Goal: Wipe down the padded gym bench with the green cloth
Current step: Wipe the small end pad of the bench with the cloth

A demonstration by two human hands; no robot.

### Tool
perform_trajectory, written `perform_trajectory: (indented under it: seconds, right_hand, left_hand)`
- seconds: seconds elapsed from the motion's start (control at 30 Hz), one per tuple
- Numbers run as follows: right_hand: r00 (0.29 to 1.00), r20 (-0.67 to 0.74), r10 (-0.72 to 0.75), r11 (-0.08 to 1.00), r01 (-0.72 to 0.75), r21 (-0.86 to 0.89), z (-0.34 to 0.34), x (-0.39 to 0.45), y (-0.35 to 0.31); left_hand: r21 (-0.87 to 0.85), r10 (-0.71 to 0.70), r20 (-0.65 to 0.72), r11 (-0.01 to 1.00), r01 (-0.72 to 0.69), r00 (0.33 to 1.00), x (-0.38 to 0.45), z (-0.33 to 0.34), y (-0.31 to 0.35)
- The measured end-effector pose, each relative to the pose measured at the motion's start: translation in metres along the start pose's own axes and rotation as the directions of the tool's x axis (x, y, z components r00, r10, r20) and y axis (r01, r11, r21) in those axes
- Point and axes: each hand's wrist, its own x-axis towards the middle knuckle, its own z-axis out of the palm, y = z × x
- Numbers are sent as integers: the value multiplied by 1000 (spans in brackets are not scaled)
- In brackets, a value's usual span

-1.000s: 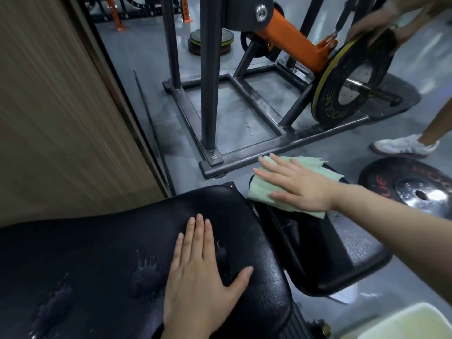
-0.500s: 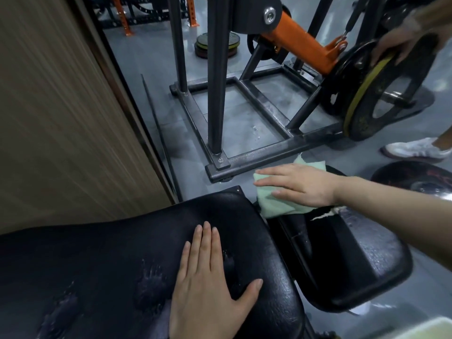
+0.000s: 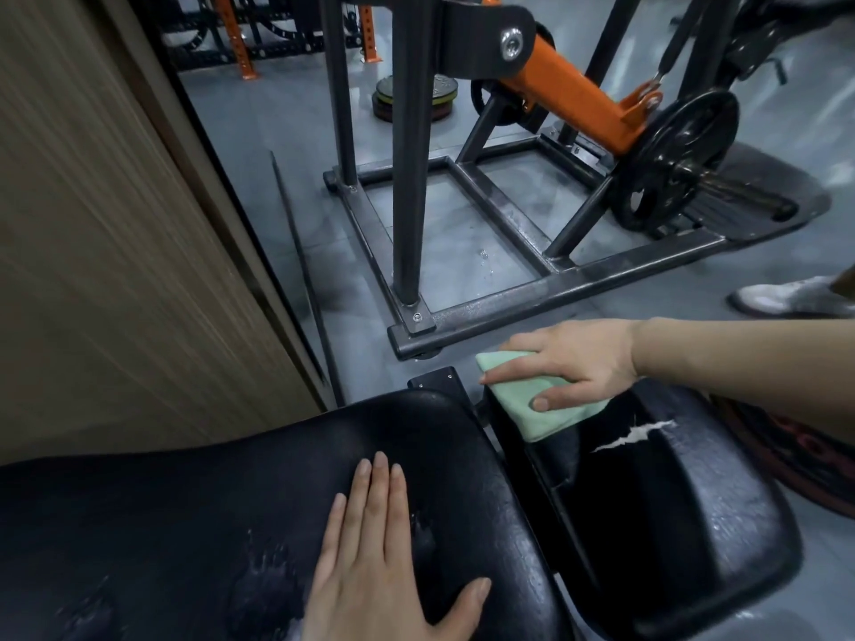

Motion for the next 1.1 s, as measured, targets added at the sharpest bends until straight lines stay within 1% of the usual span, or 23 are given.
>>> perform_trajectory:
  seconds: [0.1,0.2,0.4,0.53,0.7,1.1]
  right_hand:
    - [1000,-24,-7,1000,7,-14,1,0,2]
    - [999,-34,23,999,-24,-33,4,-1,2]
    - [994,-105,5,999,-9,-40,6,-2,2]
    - [993,-119,-1,999,-5,-53,12,-4,7]
    - [984,-178,9,999,-17,-47,15,-8,9]
    - [981,-175,86,993,-98,-64,16,-13,5]
  left_hand:
    - [-7,-11,16,1000,11,1000,0,-4,1]
    - [-5,-26,55,1000,27,998,-2,-10,3]
    - [58,-58,91,997,52,994,-5,-21,7]
    - [43,-63,102,997,59,993,-6,-20,7]
    - [49,-59,104,997,54,993,-7,-20,7]
    - [56,-51,86,997,46,995,-6,-19,9]
